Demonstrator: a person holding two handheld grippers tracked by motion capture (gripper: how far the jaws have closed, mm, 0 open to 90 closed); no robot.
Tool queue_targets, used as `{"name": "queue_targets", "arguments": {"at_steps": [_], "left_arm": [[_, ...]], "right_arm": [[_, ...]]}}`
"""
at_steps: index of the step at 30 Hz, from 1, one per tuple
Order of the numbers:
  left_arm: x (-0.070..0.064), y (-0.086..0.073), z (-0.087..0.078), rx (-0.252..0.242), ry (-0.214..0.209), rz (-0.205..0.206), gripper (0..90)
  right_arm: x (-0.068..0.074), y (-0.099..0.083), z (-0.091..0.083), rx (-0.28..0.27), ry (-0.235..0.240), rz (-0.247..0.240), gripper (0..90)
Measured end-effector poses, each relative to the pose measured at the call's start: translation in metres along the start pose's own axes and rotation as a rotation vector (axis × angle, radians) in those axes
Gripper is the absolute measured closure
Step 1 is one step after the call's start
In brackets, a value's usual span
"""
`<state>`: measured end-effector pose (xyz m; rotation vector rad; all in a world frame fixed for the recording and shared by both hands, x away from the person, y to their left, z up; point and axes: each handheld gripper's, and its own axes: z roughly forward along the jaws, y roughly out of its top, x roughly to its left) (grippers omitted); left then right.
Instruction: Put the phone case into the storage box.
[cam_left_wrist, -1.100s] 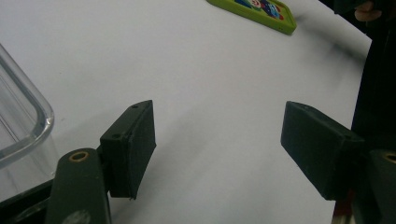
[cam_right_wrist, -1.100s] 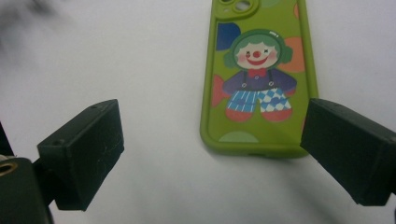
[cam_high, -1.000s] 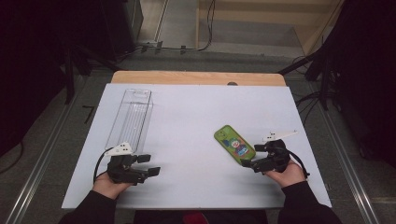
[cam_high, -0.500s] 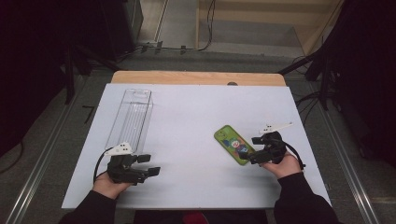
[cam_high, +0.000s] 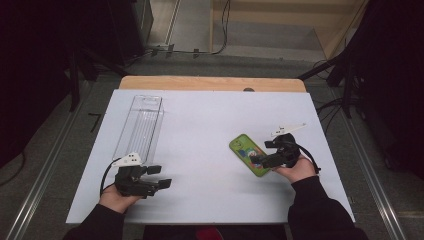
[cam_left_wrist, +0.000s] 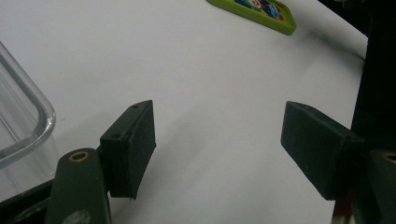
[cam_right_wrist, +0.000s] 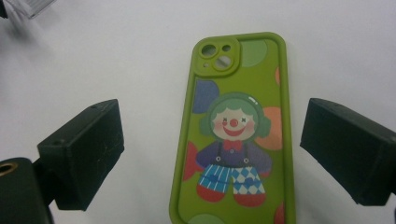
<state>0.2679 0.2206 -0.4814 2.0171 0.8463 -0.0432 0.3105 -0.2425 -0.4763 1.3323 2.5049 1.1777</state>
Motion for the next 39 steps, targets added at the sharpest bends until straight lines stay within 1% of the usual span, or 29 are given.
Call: {"name": "queue_targets", "arguments": {"at_steps": [12, 13, 17, 18, 21, 26, 29, 32, 39], "left_arm": [[0.000, 0.000, 0.000, 0.001, -0.002, 0.000, 27.1], [0.000, 0.000, 0.000, 0.001, -0.001, 0.000, 27.1], [0.000, 0.000, 0.000, 0.001, 0.000, 0.000, 27.1], [0.000, 0.000, 0.000, 0.001, 0.000, 0.000, 27.1], [0.000, 0.000, 0.000, -0.001, 0.001, 0.000, 27.1], [0.000, 0.000, -0.001, -0.004, 0.000, 0.001, 27.1], [0.000, 0.000, 0.000, -0.004, -0.003, 0.003, 27.1], [0.000, 0.000, 0.000, -0.006, -0.003, 0.002, 27.1], [0.000, 0.000, -0.001, -0.006, -0.002, 0.003, 27.1]], "right_arm": [[-0.002, 0.014, 0.013, 0.023, -0.006, -0.014, 4.5], [-0.002, 0.018, 0.015, 0.034, -0.009, -0.016, 4.5], [-0.003, 0.024, 0.021, 0.048, -0.019, -0.019, 4.5], [-0.003, 0.026, 0.023, 0.052, -0.026, -0.027, 4.5], [-0.004, 0.029, 0.028, 0.070, -0.044, -0.030, 4.5], [-0.007, 0.028, 0.033, 0.086, -0.029, -0.032, 4.5], [-0.007, 0.027, 0.035, 0.099, -0.048, -0.025, 4.5], [-0.008, 0.026, 0.037, 0.108, -0.059, -0.029, 4.5], [-0.008, 0.021, 0.044, 0.141, -0.071, -0.026, 4.5]]}}
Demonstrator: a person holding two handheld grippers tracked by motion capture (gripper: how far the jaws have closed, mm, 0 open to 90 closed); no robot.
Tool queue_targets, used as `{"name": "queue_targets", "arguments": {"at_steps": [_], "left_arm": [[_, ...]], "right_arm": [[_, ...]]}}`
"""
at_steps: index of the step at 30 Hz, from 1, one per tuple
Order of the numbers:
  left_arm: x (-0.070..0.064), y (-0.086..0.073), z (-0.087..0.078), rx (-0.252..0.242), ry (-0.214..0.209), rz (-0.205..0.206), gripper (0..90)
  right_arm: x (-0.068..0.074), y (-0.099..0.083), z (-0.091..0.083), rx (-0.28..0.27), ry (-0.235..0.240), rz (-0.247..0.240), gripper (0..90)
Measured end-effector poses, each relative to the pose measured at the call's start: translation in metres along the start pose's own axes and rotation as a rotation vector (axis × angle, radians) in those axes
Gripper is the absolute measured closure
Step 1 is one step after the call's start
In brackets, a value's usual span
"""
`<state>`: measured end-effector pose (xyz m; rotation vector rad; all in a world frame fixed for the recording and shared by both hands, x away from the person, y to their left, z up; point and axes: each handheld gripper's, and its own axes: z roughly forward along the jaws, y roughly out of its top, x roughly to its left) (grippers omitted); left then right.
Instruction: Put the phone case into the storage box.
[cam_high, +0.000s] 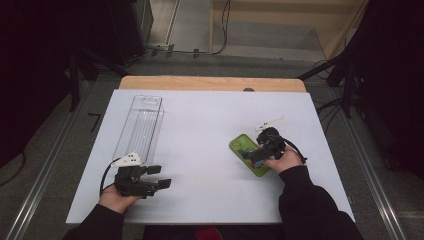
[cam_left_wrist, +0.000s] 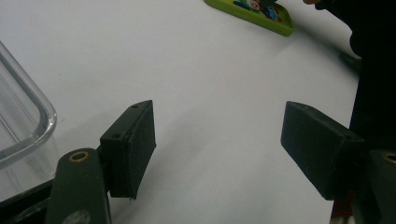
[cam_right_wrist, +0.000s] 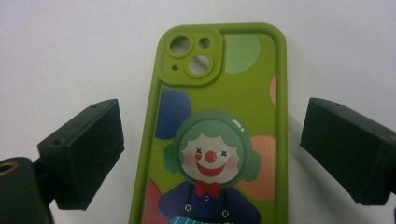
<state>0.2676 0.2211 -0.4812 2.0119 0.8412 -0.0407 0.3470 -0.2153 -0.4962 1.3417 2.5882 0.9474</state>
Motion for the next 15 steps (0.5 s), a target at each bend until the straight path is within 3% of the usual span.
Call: {"name": "queue_targets", "arguments": {"at_steps": [7, 9, 15], "left_arm": [[0.000, 0.000, 0.000, 0.001, -0.002, -0.004, 27.1], [0.000, 0.000, 0.000, 0.003, -0.003, -0.003, 27.1], [0.000, 0.000, 0.001, 0.003, -0.005, -0.003, 27.1]], "right_arm": [[0.005, -0.003, 0.010, 0.037, -0.026, -0.025, 4.5], [0.007, -0.003, 0.011, 0.038, -0.038, -0.058, 4.5], [0.016, -0.008, 0.015, 0.027, -0.108, -0.112, 4.6]]}}
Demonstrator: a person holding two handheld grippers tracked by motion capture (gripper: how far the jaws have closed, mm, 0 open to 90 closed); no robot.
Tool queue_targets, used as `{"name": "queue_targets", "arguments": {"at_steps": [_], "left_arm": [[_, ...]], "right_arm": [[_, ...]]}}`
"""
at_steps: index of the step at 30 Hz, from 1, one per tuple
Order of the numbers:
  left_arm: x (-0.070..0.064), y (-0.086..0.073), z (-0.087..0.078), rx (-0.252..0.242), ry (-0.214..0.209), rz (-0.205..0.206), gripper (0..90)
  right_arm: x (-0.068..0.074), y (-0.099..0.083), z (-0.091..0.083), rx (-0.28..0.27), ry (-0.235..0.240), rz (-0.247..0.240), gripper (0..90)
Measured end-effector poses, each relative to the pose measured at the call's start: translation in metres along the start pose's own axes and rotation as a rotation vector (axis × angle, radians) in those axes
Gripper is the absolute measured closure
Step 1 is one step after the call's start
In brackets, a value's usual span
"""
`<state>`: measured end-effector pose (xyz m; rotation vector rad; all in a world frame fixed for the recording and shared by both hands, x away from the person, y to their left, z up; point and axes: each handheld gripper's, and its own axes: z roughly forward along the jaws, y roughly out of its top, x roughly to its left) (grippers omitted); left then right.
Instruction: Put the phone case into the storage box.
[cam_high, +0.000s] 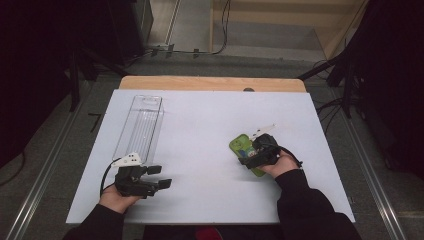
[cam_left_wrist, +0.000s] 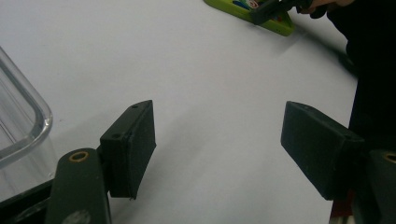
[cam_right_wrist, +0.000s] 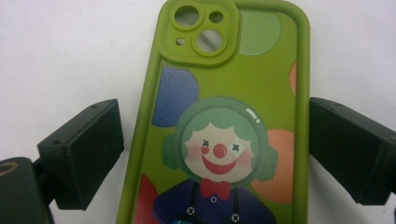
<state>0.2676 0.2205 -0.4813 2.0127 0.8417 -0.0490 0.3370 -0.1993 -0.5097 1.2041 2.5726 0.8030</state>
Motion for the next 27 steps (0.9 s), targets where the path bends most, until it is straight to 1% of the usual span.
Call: {"name": "queue_targets", "arguments": {"at_steps": [2, 3, 4, 6, 7, 9, 15, 18, 21, 23, 25, 27], "left_arm": [[-0.0001, 0.0000, 0.0005, 0.002, -0.004, 0.001, 27.1], [-0.0001, 0.0002, 0.0006, 0.003, -0.006, 0.002, 27.1], [-0.0001, 0.0002, 0.0006, 0.003, -0.006, 0.003, 27.1], [-0.0001, 0.0002, 0.0006, 0.004, -0.005, 0.003, 27.1], [-0.0001, 0.0003, 0.0005, 0.006, -0.004, 0.002, 27.1], [-0.0003, 0.0003, 0.0006, 0.007, -0.002, 0.001, 27.1], [-0.0014, 0.0003, 0.0017, 0.007, -0.003, 0.002, 27.1], [-0.0019, 0.0005, 0.0018, 0.011, -0.001, 0.006, 27.1], [-0.0016, 0.0009, 0.0017, 0.014, -0.001, -0.005, 27.0], [-0.0014, 0.0013, 0.0016, 0.015, 0.002, -0.005, 27.0], [-0.0018, 0.0017, 0.0014, 0.015, 0.003, -0.009, 27.0], [-0.0022, 0.0016, 0.0013, 0.013, -0.001, -0.013, 27.0]], "right_arm": [[0.0016, -0.0012, 0.0005, -0.006, -0.015, -0.009, 5.9], [0.0027, -0.0022, 0.0003, -0.010, -0.033, -0.017, 7.1], [0.0028, -0.0030, 0.0002, -0.014, -0.033, -0.018, 7.4], [0.0025, -0.0045, -0.0006, -0.027, -0.040, -0.013, 10.7], [0.0019, -0.0046, -0.0011, -0.028, -0.039, -0.006, 11.0], [0.0022, -0.0042, -0.0011, -0.026, -0.042, -0.008, 11.4], [0.0002, -0.0051, -0.0018, -0.036, -0.035, -0.015, 13.5], [-0.0003, -0.0052, -0.0022, -0.035, -0.029, -0.011, 13.8], [-0.0001, -0.0052, -0.0024, -0.035, -0.031, -0.010, 13.8], [0.0000, -0.0050, -0.0025, -0.034, -0.029, -0.001, 13.9], [-0.0019, -0.0051, -0.0029, -0.039, -0.019, -0.001, 13.9], [-0.0043, -0.0050, -0.0036, -0.042, -0.003, 0.013, 14.0]]}}
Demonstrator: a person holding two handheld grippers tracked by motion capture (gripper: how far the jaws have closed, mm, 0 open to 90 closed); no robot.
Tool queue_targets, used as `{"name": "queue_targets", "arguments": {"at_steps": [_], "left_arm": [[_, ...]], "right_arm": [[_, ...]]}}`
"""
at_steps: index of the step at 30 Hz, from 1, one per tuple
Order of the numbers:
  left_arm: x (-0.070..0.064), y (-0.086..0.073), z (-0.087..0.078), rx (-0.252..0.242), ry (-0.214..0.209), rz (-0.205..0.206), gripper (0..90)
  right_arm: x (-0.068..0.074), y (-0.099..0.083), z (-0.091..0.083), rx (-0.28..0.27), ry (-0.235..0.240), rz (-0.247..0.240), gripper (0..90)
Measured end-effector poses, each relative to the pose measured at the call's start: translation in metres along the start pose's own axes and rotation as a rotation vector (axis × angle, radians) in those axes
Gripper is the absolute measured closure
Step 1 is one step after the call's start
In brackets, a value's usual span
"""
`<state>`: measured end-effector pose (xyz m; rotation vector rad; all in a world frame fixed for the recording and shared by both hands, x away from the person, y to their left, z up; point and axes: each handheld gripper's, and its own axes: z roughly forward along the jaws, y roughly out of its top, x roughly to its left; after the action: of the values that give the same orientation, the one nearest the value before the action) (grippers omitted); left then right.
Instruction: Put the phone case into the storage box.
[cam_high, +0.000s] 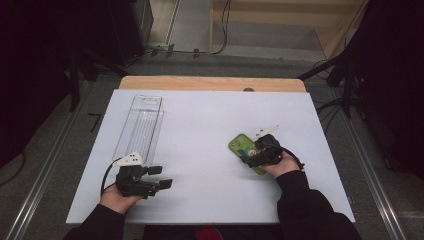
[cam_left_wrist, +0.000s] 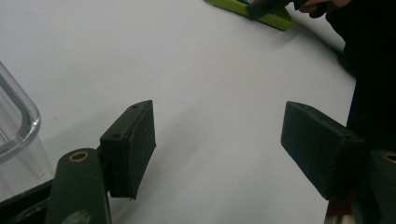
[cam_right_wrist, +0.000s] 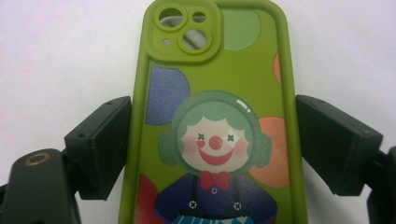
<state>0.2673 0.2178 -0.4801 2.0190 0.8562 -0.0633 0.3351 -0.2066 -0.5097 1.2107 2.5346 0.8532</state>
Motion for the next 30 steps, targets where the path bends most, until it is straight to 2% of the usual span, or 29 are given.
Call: {"name": "queue_targets", "arguments": {"at_steps": [3, 4, 15, 19, 22, 24, 28, 30], "left_arm": [[0.000, 0.000, 0.000, 0.005, -0.002, -0.005, 27.0], [0.000, 0.000, 0.000, 0.006, -0.006, -0.009, 27.0], [-0.002, 0.000, -0.002, -0.011, -0.009, -0.023, 24.6], [-0.004, 0.000, -0.003, -0.018, -0.003, -0.031, 23.9], [-0.004, 0.000, -0.002, -0.013, 0.004, -0.044, 23.2], [-0.005, 0.002, -0.001, -0.004, -0.006, -0.071, 23.2], [-0.008, 0.005, 0.001, 0.007, -0.008, -0.085, 23.3], [-0.011, 0.006, 0.003, 0.005, 0.005, -0.090, 23.3]], "right_arm": [[-0.003, 0.000, -0.001, -0.008, 0.020, 0.018, 14.0], [-0.004, 0.000, -0.002, -0.007, 0.025, 0.039, 14.0], [-0.004, 0.008, -0.014, -0.050, 0.062, 0.062, 14.0], [-0.002, 0.011, -0.017, -0.060, 0.087, 0.085, 14.0], [0.000, 0.012, -0.019, -0.061, 0.094, 0.092, 14.0], [0.001, 0.013, -0.021, -0.072, 0.103, 0.102, 14.0], [0.004, 0.014, -0.024, -0.075, 0.115, 0.132, 14.0], [0.005, 0.015, -0.026, -0.074, 0.116, 0.149, 13.9]]}}
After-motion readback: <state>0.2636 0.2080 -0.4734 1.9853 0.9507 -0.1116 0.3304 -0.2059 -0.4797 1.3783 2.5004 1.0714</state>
